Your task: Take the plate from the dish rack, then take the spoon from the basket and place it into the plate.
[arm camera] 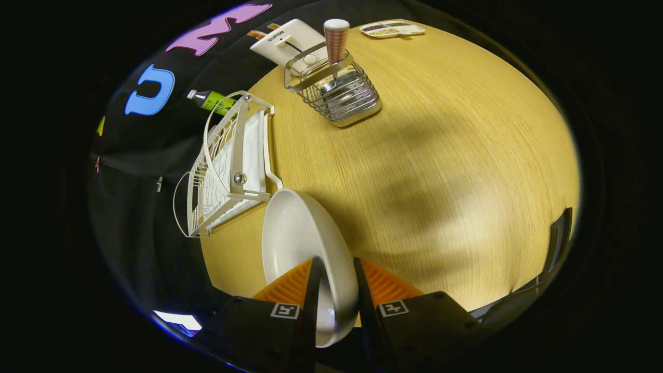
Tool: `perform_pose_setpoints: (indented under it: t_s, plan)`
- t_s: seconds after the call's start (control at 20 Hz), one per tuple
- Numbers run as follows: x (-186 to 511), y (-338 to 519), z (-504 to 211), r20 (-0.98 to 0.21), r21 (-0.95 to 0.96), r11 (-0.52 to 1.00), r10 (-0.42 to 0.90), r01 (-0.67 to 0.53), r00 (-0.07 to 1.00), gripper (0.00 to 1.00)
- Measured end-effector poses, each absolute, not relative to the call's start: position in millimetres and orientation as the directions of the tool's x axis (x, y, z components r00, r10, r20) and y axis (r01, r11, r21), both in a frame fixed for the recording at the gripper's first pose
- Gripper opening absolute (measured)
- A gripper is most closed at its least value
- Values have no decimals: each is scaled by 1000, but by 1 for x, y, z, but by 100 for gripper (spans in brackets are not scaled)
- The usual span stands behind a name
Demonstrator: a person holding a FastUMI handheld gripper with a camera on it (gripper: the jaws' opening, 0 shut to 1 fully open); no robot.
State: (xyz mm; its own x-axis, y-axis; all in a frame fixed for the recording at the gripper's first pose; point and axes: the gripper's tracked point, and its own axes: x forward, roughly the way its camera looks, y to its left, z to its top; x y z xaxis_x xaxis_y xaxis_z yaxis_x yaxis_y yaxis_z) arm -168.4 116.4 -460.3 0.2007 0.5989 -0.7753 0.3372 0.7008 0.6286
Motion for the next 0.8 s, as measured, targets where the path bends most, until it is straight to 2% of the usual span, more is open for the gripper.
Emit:
perform_pose_setpoints:
  t_s: [0.05,0.1,0.25,0.3,0.4,0.5,0.8]
  plan:
    - [-169,113,-464,-787,614,714,583,336,202,44]
    - [-169,110,-466,-795,605,721,572,336,204,59]
    - [-160,99,-462,-797,604,716,548,349,255,64]
    - [-157,95,-460,-800,600,721,537,347,268,75]
    - [-151,84,-451,-805,589,745,512,313,299,86]
    - [-140,65,-436,-814,554,797,458,240,358,89]
    - [-75,12,-370,-750,404,914,344,-20,565,90]
